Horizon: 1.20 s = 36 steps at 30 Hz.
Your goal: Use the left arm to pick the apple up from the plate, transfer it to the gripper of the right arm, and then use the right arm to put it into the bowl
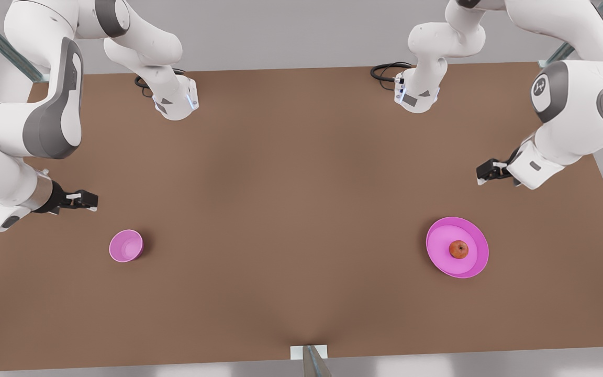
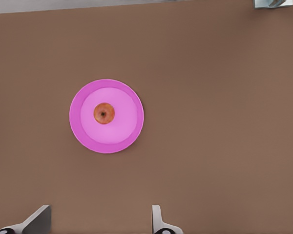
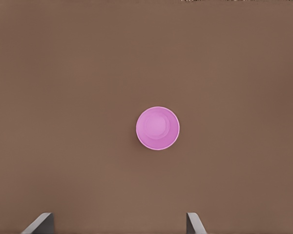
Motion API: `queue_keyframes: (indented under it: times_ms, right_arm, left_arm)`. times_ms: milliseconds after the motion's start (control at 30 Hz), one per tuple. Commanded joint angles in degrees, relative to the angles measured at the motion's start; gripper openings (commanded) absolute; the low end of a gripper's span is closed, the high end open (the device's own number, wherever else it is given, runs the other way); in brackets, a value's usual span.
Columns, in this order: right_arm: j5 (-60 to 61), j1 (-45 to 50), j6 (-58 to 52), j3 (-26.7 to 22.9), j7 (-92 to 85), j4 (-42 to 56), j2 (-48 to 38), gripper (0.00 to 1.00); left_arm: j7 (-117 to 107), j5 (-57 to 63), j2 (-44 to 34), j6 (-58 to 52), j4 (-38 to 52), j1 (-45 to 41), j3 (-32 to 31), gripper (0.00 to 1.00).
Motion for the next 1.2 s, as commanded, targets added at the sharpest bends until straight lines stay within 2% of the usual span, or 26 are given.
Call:
queue_keyframes:
  times_ms: [0, 33, 133, 200, 433, 500, 667, 1167]
  right_arm:
    - [0.2, 0.2, 0.1, 0.1, 0.6, -0.1, -0.3, 1.00]
    - [0.1, 0.2, 0.2, 0.4, 0.9, -0.3, -0.9, 1.00]
    - [0.2, 0.2, 0.5, 0.6, 1.2, -1.1, -2.4, 1.00]
    - [1.3, -0.2, 0.5, 0.5, 1.2, -1.1, -2.0, 1.00]
    - [1.7, -0.3, 0.9, 0.4, 1.1, -1.1, -1.7, 1.00]
    - [1.8, -0.3, 0.9, 0.4, 1.0, -1.1, -1.7, 1.00]
    - [1.8, -0.4, 0.8, 0.3, 0.9, -1.1, -1.6, 1.00]
    - [1.8, -0.4, 0.8, 0.2, 0.6, -1.0, -1.4, 1.00]
  left_arm:
    - [1.3, 0.0, 0.5, 1.4, 0.1, -0.1, -0.2, 1.00]
    - [1.5, 0.0, 2.5, 2.7, 0.1, -0.1, -0.2, 1.00]
    - [1.8, -3.2, 9.6, 25.5, -9.4, 2.9, 0.0, 1.00]
    - [1.8, -3.7, 14.5, 33.0, -9.9, 4.4, 0.0, 1.00]
    - [1.9, -3.7, 23.9, 41.9, -9.9, 6.8, 0.0, 1.00]
    - [1.8, -3.8, 25.6, 46.3, -12.3, 6.4, 0.0, 1.00]
    - [1.8, -3.7, 26.8, 48.6, -15.7, 6.5, 0.0, 1.00]
    - [1.5, -3.7, 32.0, 48.5, -15.7, 7.8, 0.0, 1.00]
